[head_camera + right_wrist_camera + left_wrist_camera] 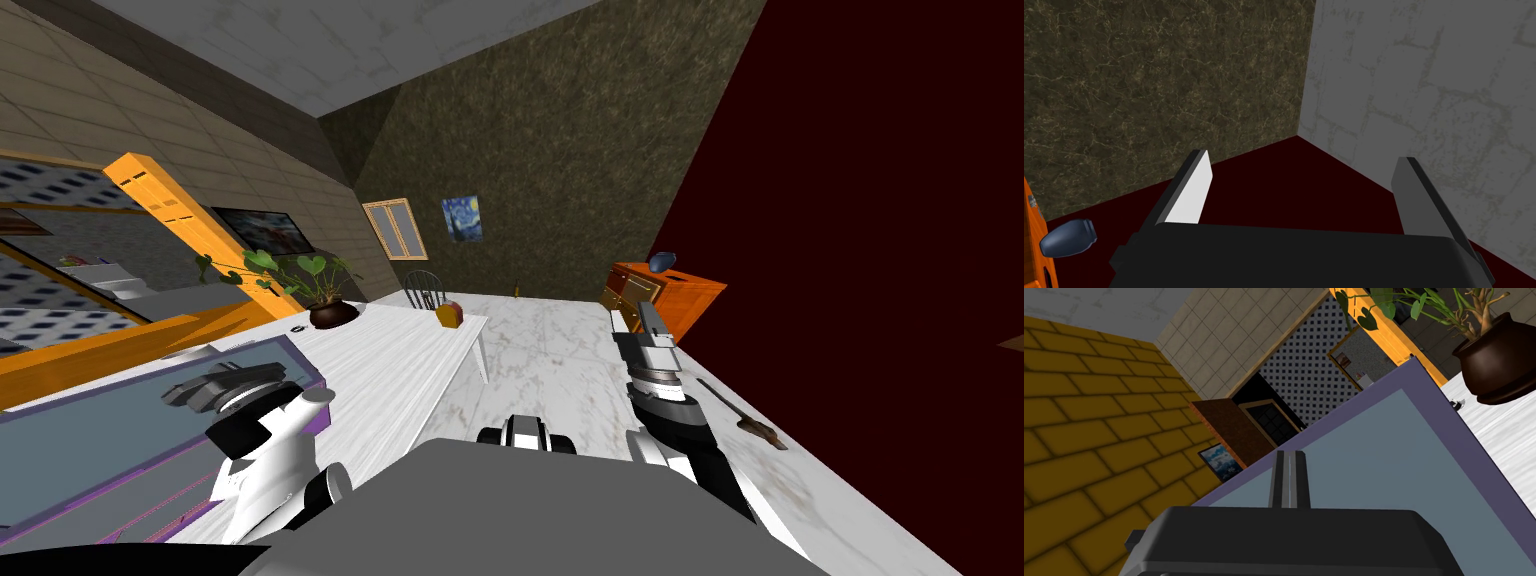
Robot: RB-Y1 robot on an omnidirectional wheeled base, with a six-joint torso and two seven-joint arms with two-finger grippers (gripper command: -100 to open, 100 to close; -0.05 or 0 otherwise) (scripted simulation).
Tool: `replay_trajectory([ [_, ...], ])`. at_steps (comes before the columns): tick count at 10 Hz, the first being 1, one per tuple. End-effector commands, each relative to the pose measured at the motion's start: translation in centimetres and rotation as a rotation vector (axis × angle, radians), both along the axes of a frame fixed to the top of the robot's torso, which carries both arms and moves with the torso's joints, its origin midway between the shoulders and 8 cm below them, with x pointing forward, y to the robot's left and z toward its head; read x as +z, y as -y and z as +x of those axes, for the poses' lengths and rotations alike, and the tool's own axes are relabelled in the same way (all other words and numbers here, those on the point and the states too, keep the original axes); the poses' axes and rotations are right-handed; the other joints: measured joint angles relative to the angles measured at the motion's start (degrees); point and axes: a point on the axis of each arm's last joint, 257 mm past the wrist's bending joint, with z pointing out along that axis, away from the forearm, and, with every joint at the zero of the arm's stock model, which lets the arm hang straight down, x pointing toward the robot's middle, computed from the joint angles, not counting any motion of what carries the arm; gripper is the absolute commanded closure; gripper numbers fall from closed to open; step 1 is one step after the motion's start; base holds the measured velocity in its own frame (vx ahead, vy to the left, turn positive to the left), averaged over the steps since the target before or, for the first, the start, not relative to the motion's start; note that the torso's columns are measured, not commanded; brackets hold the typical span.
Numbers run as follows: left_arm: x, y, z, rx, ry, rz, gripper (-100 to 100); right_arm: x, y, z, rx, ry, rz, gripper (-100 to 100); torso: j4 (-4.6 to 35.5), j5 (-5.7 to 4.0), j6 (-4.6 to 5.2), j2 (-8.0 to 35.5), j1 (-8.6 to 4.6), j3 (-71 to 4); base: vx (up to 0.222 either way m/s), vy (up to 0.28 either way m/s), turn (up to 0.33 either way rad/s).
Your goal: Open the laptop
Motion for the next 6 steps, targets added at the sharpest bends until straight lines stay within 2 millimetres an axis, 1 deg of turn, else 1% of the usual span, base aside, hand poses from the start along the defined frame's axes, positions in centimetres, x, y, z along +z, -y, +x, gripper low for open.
replay_trajectory([
  [1,0.1,-0.6,0.5,-0.011,0.0,-0.019,-100,0.0,0.0,0.0,0.0,0.0,0.0,0,0.0,0.01,0.01,0.0,0.02,0.0,0.011,-0.008,0.036],
  [6,0.2,-2.2,2.1,-0.051,-0.006,-0.086,-100,0.0,0.0,0.0,0.0,0.0,0.0,0,0.0,0.02,0.01,0.1,0.03,0.0,0.038,-0.007,0.037],
])
